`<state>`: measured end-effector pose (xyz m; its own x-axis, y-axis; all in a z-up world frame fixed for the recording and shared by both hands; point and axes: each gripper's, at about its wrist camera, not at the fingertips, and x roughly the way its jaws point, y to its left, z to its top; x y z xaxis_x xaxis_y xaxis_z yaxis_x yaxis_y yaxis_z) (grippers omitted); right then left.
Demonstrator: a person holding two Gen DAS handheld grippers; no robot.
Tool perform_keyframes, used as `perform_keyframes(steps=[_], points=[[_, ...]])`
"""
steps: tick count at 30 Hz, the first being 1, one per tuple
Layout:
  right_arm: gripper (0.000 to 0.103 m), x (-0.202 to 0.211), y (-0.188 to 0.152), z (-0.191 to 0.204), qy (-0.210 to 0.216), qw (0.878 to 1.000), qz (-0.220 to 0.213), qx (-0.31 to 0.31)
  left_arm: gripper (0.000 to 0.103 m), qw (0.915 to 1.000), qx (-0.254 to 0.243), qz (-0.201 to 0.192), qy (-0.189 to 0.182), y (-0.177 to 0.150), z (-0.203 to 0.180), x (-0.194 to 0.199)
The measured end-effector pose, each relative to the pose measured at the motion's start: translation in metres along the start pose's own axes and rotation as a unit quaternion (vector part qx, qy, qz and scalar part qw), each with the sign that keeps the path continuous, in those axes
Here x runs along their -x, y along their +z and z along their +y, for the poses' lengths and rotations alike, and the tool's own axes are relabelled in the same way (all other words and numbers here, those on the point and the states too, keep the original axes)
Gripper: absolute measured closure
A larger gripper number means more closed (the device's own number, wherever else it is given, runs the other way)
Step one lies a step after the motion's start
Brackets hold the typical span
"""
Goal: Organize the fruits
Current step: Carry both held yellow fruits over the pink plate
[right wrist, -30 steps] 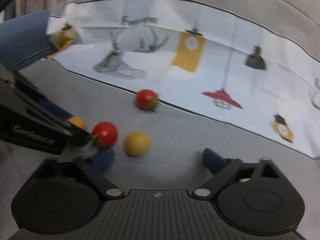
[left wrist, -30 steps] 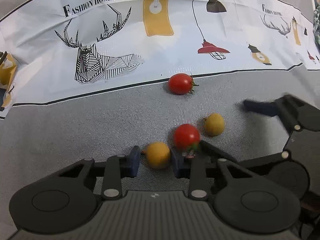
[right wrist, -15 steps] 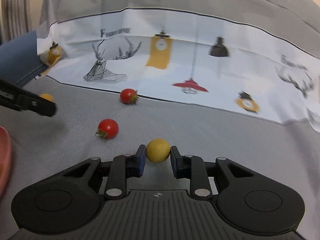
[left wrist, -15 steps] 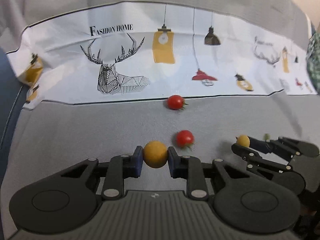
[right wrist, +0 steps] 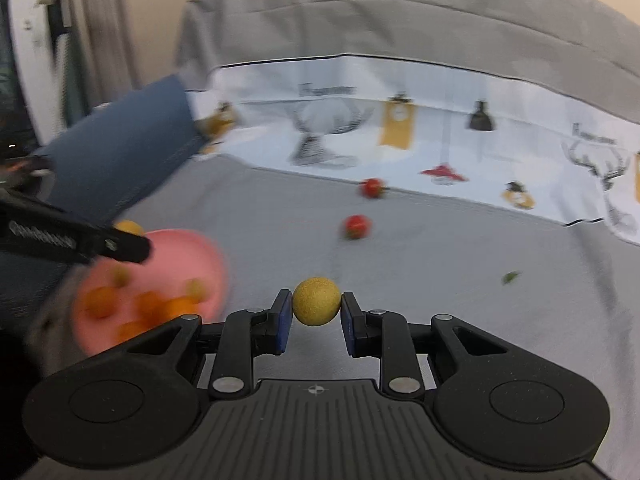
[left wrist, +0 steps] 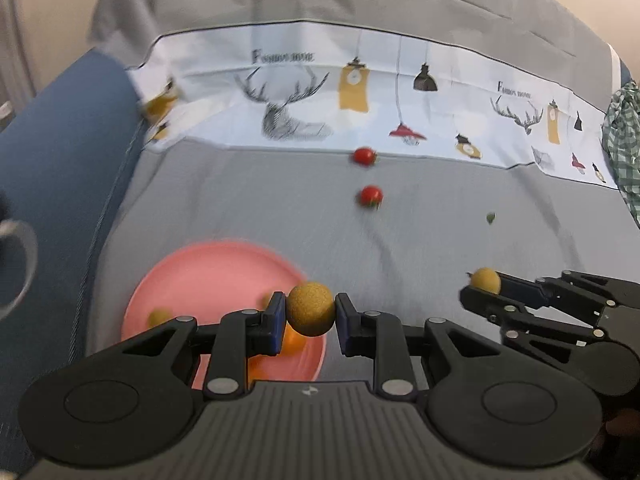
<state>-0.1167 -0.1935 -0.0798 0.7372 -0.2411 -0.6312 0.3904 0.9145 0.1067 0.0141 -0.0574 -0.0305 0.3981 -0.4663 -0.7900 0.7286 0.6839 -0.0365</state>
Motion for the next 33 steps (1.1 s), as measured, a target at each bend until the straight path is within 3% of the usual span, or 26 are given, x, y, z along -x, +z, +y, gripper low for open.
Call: perform_keyframes(steps=[8,12,18,33], points=[[0.076,0.046,-0.016,0.082,0.061,0.997,0.021,0.032,0.074,0.9991,0.023,0.003,0.036,-0.053,0.029,0.059],[0.076,0.066,-0.023,0.105,0.071,0.996,0.016,0.052,0.074,0.9983,0.043,0.0,0.04,-0.069,0.041,0.08],[0.076,0.089,-0.024,0.112,0.056,0.997,-0.008,0.055,0.074,0.9976,0.053,-0.013,0.044,-0.086,0.046,0.105],[0.076,0.104,-0.024,0.12,0.053,0.996,-0.023,0.069,0.074,0.9964,0.064,-0.032,0.045,-0.086,0.048,0.119]])
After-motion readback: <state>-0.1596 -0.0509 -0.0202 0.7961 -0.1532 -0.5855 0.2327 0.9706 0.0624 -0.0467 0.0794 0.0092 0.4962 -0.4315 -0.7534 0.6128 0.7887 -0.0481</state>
